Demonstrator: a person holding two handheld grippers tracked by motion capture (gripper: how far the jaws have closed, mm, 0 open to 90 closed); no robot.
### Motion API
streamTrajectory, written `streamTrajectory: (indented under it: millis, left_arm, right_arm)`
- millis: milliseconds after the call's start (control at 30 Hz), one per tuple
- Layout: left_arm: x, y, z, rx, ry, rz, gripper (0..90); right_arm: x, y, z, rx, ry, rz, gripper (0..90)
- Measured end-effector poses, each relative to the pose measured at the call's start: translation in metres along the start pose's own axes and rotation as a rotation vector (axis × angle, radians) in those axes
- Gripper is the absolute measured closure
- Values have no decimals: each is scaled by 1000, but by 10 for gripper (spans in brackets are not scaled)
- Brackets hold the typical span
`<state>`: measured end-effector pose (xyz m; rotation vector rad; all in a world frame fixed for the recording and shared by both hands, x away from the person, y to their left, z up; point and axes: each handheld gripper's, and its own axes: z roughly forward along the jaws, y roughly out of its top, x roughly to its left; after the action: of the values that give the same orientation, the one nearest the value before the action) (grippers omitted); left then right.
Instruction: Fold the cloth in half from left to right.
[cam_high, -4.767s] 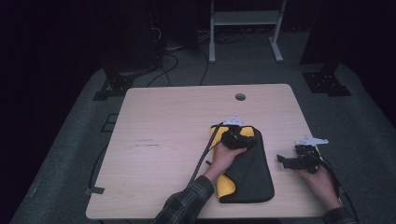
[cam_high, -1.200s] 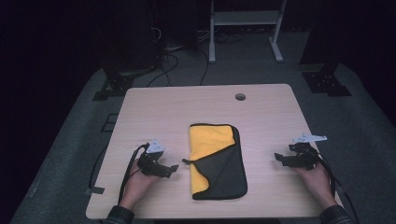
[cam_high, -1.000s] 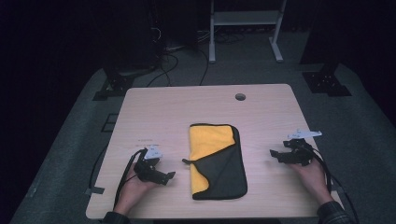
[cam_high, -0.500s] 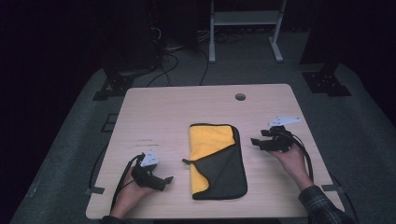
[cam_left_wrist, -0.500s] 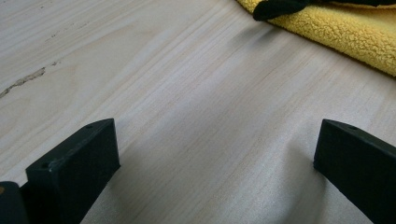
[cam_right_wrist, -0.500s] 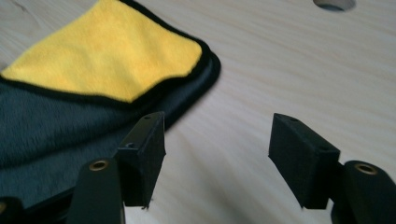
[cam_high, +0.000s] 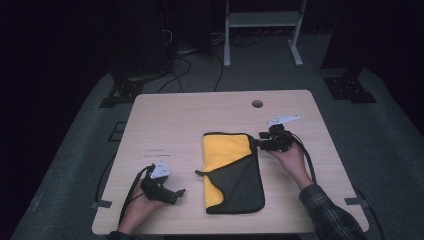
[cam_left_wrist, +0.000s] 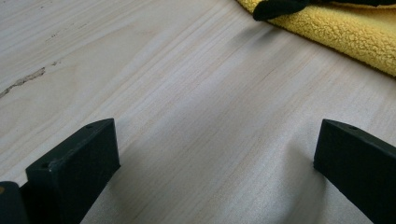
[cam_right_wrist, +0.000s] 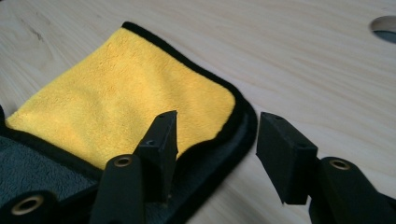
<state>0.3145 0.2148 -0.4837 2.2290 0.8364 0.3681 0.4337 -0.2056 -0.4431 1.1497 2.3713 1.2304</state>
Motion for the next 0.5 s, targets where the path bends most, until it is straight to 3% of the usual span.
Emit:
streamTrajectory:
  millis: [133,200,233,367,500]
  left_arm:
    - [0,0,0,0,0,0,0]
    - [0,0,0,0,0,0,0]
    - [0,0,0,0,0,0,0]
    - [0,0,0,0,0,0,0]
    - [0,0,0,0,0,-1,0]
  right_arm:
    - [9,-3,17,65,7,-18,516]
    - [11,-5,22,104,-9,-25,584]
    - [12,-6,24,122,-2,-22,668]
    - [10,-8,22,138,11,-21,861]
    - [10,-9,13,133,2,-27,872]
